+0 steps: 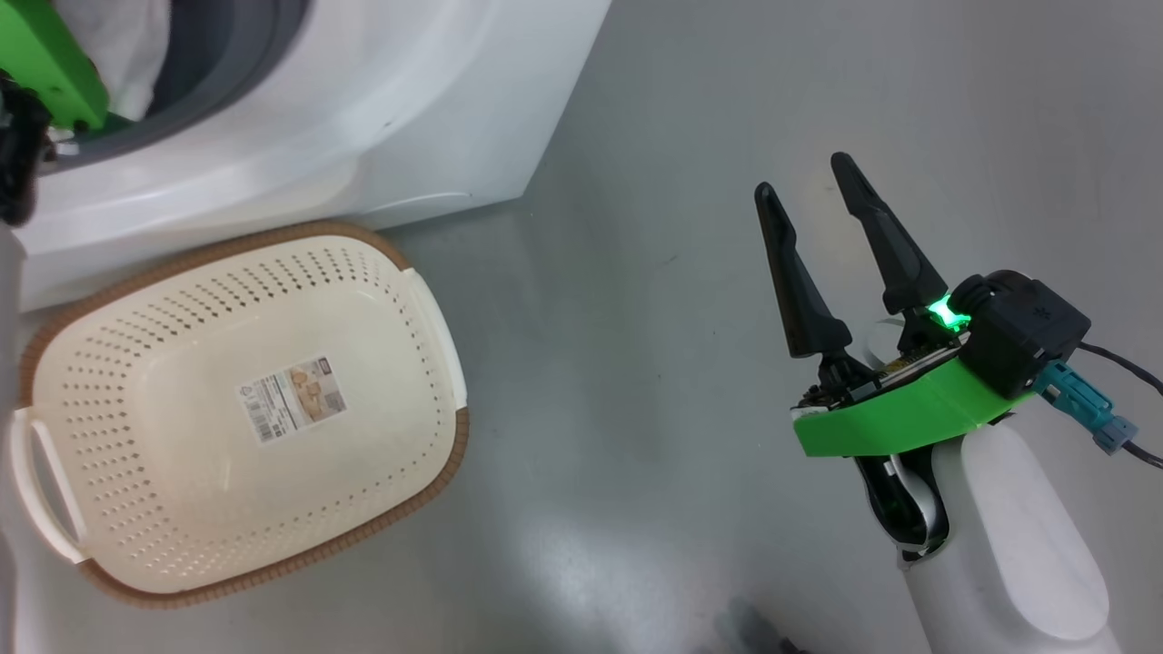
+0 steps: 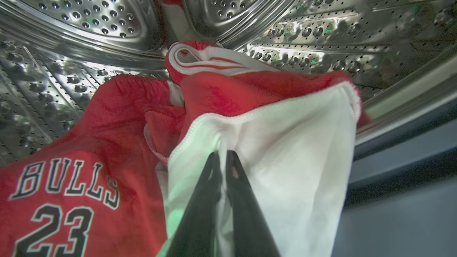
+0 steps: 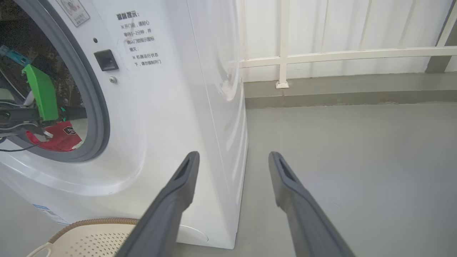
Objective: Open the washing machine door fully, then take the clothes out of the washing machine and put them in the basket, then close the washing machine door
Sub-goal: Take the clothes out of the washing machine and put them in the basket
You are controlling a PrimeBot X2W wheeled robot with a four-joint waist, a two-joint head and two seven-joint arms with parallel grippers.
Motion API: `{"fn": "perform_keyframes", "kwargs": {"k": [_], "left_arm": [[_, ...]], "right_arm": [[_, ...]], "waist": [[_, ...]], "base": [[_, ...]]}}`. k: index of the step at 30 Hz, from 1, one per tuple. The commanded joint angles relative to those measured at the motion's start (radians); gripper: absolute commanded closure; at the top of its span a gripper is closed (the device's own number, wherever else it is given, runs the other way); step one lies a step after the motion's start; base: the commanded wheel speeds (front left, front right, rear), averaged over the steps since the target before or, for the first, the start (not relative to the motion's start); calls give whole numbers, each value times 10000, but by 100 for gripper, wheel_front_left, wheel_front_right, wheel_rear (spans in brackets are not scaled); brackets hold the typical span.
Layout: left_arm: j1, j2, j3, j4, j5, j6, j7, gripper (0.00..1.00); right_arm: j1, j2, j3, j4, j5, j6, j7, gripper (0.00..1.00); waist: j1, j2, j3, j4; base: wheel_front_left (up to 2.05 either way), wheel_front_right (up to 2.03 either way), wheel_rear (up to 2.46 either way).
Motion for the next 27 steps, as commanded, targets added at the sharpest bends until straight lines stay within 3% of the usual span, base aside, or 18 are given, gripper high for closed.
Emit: {"fn": "perform_keyframes", "kwargs": {"k": [1, 27], "left_arm": [[131, 295, -16, -356, -123, -32, -273, 100], [2326, 182, -1307, -2200, -1211, -32, -2500, 100]], "right_arm": [[139, -48, 177, -169, -86, 16, -46, 0], [491, -647, 283, 370, 242, 16, -46, 0]], "waist": [[0, 0, -249, 130], [0, 0, -2388, 1328]], "base": [[0, 0, 0], [0, 0, 0]]}}
